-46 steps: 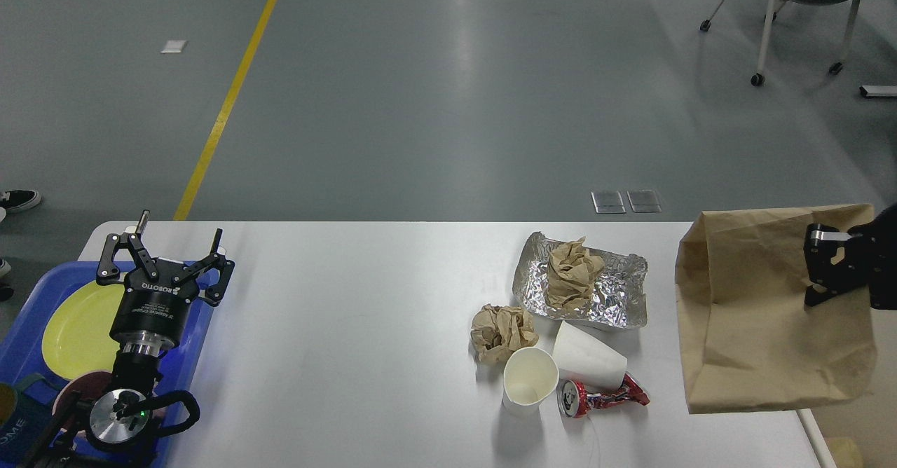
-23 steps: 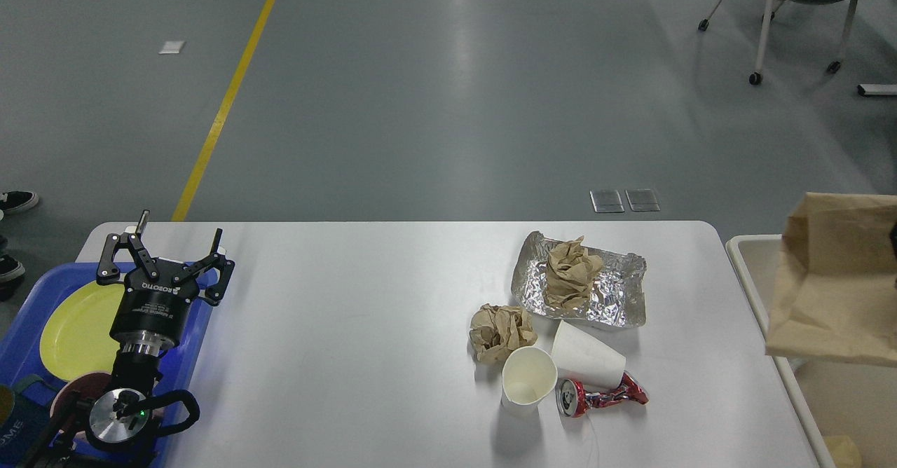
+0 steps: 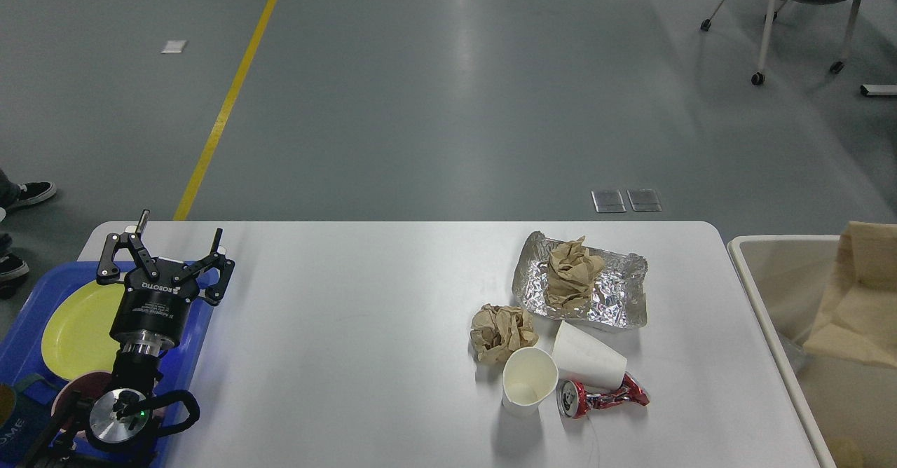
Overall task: Tidy desktop
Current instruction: 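Lift the paper bag and drop it into the white bin, then release the bag in the bin and raise the right gripper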
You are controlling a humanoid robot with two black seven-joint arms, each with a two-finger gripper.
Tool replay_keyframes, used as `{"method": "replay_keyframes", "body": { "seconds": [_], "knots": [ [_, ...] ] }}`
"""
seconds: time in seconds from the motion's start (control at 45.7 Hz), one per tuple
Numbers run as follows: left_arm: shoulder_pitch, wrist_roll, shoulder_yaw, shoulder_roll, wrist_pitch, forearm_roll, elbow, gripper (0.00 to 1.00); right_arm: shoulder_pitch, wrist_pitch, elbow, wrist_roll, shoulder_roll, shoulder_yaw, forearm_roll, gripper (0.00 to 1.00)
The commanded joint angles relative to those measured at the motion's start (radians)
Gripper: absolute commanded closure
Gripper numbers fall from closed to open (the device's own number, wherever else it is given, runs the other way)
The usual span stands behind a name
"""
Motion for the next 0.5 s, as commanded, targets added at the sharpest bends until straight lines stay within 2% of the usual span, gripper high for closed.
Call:
{"method": "replay_keyframes", "body": {
  "seconds": [0.0,0.109,0.197,0.482],
  "knots": [
    [-0.001,0.0,0.0,0.0,0.0,0.0,0.0,0.04,-0.171,-0.134,-0.143,-0.003,0.056,0.057,0.0,1.0],
    [0.0,0.0,0.0,0.0,0.0,0.0,0.0,0.04,-0.355,-0.216,-0.302,-0.003,0.16,0.061,0.027,1.0],
    [0.0,0.0,0.0,0.0,0.0,0.0,0.0,0.04,-0.447,-0.244,-0.383,-0.002,0.218,0.061,0.096,1.0],
    [0.0,0.0,0.0,0.0,0.0,0.0,0.0,0.04,-0.517,-0.267,-0.397,-0.003,0.286,0.064,0.132,1.0]
  ]
}}
